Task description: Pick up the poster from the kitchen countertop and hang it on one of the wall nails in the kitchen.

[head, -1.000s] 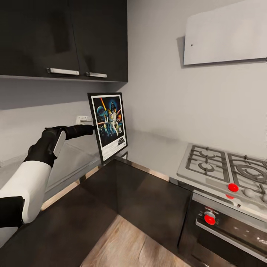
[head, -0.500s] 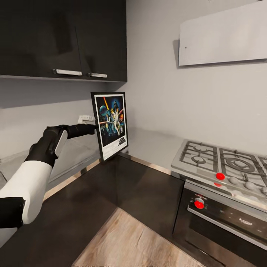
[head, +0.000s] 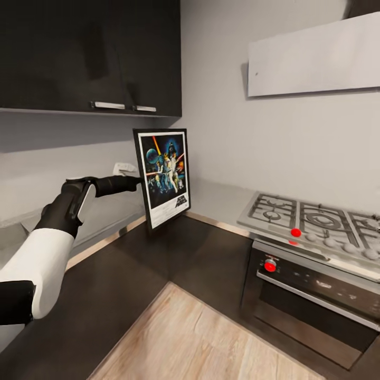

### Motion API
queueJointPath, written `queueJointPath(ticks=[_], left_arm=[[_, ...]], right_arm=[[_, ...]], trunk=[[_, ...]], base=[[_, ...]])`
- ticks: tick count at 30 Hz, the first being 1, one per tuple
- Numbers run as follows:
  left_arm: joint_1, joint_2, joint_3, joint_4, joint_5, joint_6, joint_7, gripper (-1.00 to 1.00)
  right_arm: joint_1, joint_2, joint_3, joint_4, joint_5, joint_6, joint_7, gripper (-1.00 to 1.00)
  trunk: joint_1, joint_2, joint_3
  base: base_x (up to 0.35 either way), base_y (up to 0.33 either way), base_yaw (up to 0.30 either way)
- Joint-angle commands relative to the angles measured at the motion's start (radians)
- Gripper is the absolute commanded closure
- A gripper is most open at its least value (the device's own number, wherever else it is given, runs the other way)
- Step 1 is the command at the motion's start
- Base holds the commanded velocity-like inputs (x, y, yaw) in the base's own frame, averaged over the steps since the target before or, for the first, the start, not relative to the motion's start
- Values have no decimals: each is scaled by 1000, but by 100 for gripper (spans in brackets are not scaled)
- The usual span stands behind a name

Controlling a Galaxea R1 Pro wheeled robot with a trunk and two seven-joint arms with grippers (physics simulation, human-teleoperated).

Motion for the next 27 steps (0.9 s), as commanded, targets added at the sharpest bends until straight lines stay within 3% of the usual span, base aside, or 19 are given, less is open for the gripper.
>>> queueJointPath(ticks=[1,7,10,15,18,22,27], left_arm=[[0,1,-3,-6,7,6,2,100],[1,1,-3,-48,8,6,-33,100],[3,1,-4,-85,7,6,-117,100],[33,1,-4,-156,8,7,-180,100],[82,1,-4,-221,8,8,-198,100],[227,0,-4,-381,9,11,-275,100],[334,1,-3,-466,9,12,-336,100]], right_arm=[[0,0,0,-2,-11,-1,10,-100],[0,0,-2,-2,-11,-1,10,-100],[0,-4,-1,-2,-11,-1,10,-100],[0,-16,-2,-2,-12,-1,11,-100],[-4,-19,-2,-5,-16,-2,11,-100],[-18,-29,-2,-15,-17,-4,11,-100],[-42,-36,-1,-50,-15,-3,11,-100]], trunk=[[-1,-1,-1],[-1,-1,-1],[-1,-1,-1],[-1,-1,-1],[-1,-1,-1],[-1,-1,-1],[-1,-1,-1]], base=[[-338,0,0],[-338,0,0],[-338,0,0],[-338,0,0],[-328,0,0],[-107,0,0],[-23,0,0]])
